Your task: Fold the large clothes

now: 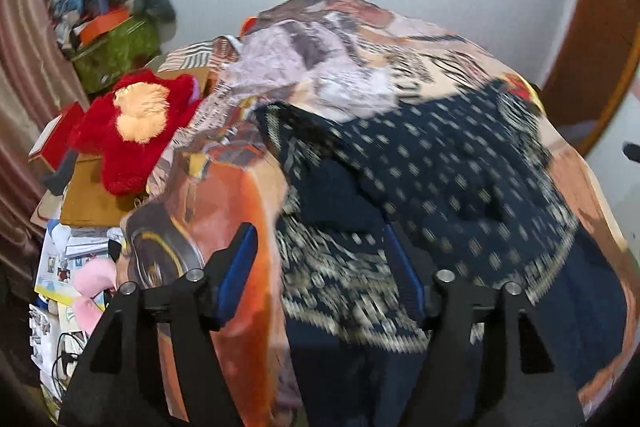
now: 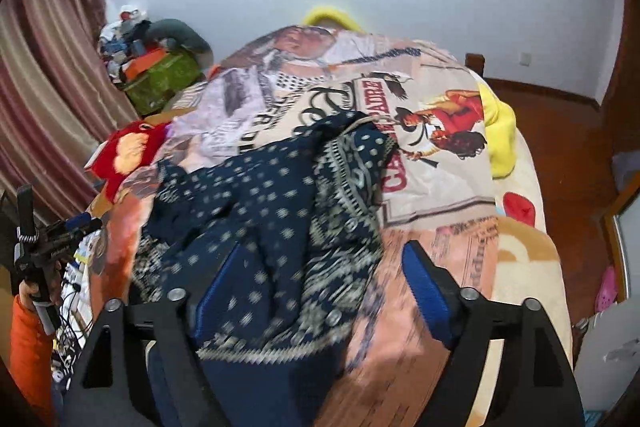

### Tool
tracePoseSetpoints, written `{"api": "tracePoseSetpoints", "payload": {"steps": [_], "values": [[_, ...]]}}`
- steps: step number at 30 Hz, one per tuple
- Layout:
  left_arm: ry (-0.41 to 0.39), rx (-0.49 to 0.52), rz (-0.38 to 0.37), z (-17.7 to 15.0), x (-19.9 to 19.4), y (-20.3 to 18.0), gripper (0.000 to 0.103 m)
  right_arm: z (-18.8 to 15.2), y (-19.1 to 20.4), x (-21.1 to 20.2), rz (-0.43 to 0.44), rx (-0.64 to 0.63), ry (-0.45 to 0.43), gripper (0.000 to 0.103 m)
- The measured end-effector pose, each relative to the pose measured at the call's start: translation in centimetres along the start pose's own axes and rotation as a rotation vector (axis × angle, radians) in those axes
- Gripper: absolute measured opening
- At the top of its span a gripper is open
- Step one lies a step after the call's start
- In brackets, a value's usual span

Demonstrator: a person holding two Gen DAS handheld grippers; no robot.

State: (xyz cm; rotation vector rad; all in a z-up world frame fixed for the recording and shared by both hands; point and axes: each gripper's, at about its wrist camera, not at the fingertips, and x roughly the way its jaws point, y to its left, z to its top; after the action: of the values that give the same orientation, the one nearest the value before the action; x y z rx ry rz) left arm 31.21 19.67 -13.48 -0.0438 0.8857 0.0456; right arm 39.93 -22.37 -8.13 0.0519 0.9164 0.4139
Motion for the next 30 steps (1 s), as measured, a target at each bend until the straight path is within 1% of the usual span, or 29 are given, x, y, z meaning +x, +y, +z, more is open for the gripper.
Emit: {"api": "tracePoseSetpoints", "payload": {"steps": [4, 8, 11, 16, 20, 25, 27, 29, 30], "values": [[0.001, 0.037, -0.028, -3.0, -1.7, -1.4, 0.07, -3.1, 2.1, -1.9, 0.017, -0.025, 0.009, 0.082], [0.033, 0.026, -0.051, -6.0, -1.9, -1.7, 0.071, -6.5, 3.4, -2.3, 0.025, -0.022, 0.049, 0.082], [0.091, -0.021, -0.07, -8.7, -1.1, -1.4, 0.071, -9.1, 3.8, -2.2, 0.028, -0.001, 0.082, 0.082], [0.209, -0.144, -0.128, -12.9, 1.0, 0.3, 0.071, -13.0, 3.8, -2.1, 0.036, 0.029, 0.151, 0.082], [0.297, -0.217, -0.151, -15.5, 2.7, 0.6, 0.071, -15.8, 3.5, -2.0, 0.042, 0.04, 0.202, 0.082], [0.336, -0.263, -0.1, -18.4, 3.6, 1.5, 0.071, -16.9, 4.1, -2.5, 0.036, -0.006, 0.172, 0.082], [0.354, -0.281, -0.088, -19.4, 3.8, 2.0, 0.071, -17.1, 4.5, -2.6, 0.051, -0.013, 0.169, 0.082], [0.37, -0.307, -0.1, -20.6, 4.2, 2.5, 0.071, -17.0, 4.8, -2.4, 0.068, -0.021, 0.169, 0.082], [0.371, -0.324, -0.118, -21.0, 4.3, 2.7, 0.071, -17.0, 4.9, -2.3, 0.077, -0.023, 0.167, 0.081]]}}
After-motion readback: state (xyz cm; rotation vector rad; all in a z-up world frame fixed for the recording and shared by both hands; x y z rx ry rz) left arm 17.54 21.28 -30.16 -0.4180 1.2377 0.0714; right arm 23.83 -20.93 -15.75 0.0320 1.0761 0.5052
